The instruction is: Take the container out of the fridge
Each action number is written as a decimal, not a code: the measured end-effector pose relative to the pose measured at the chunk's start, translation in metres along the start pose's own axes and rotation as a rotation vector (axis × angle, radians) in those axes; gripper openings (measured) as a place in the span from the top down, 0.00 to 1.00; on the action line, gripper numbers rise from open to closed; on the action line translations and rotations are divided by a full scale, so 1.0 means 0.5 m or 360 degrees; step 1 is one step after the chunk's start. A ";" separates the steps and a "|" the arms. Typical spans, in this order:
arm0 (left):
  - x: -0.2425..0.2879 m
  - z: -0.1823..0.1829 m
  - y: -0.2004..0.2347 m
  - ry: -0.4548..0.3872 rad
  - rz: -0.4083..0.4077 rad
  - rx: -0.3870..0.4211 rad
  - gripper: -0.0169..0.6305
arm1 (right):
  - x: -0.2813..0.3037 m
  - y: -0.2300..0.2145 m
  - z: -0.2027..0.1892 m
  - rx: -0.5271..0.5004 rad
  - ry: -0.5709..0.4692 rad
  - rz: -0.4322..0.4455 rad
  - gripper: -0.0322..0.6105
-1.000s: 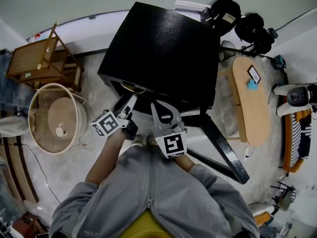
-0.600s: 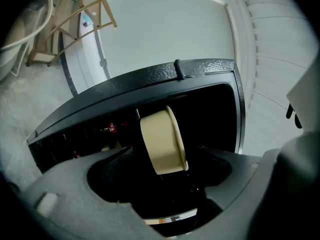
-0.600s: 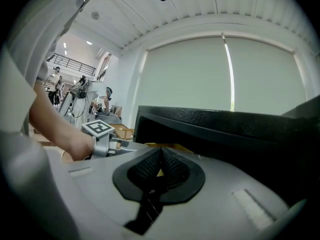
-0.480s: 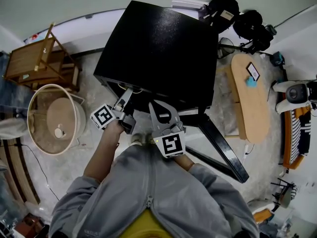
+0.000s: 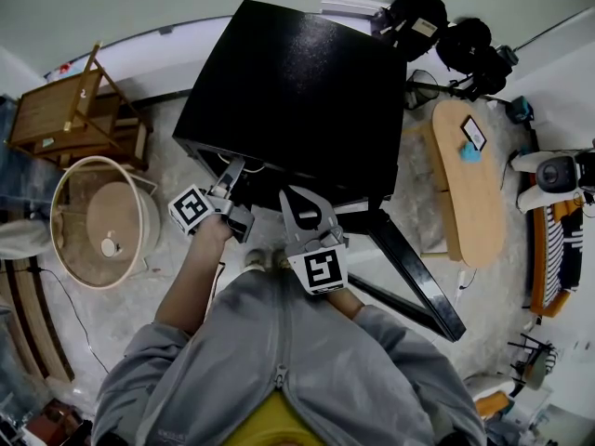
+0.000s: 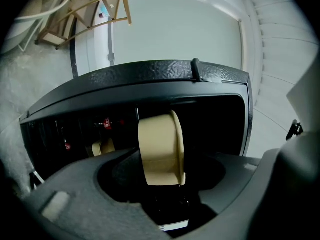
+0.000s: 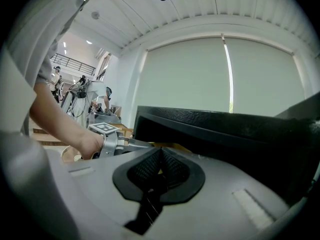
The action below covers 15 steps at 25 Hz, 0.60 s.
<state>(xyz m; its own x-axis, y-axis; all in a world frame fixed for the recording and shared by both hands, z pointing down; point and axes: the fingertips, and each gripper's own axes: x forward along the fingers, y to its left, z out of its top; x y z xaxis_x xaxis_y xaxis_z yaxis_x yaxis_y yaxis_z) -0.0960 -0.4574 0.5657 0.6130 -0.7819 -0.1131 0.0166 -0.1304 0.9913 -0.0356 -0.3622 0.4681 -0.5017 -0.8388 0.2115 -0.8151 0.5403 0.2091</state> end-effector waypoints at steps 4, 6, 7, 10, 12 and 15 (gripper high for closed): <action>-0.010 -0.002 -0.003 -0.0017 0.0020 -0.0014 0.61 | -0.007 0.004 -0.003 -0.0010 -0.0019 0.0011 0.95; -0.020 -0.006 -0.003 -0.0023 0.0040 -0.0021 0.61 | -0.011 0.007 -0.002 -0.0013 -0.0025 0.0016 0.95; -0.026 -0.008 -0.005 -0.0030 0.0043 -0.0028 0.61 | -0.013 0.009 -0.003 -0.0019 -0.0030 0.0020 0.95; -0.045 -0.016 -0.011 -0.0055 0.0057 -0.0034 0.61 | -0.025 0.013 0.002 -0.0011 -0.0033 0.0027 0.95; -0.063 -0.022 -0.013 -0.0070 0.0076 -0.0018 0.62 | -0.033 0.017 0.002 -0.0015 -0.0043 0.0037 0.95; -0.088 -0.031 -0.025 -0.0087 0.0079 0.0017 0.62 | -0.043 0.025 0.001 -0.0007 -0.0057 0.0047 0.95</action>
<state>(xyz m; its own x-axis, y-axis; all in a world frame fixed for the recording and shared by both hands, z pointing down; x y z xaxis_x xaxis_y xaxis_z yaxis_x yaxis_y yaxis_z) -0.1110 -0.4120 0.5592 0.5691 -0.8195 -0.0673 -0.0214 -0.0966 0.9951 -0.0351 -0.3377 0.4657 -0.5358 -0.8242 0.1834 -0.7985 0.5652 0.2073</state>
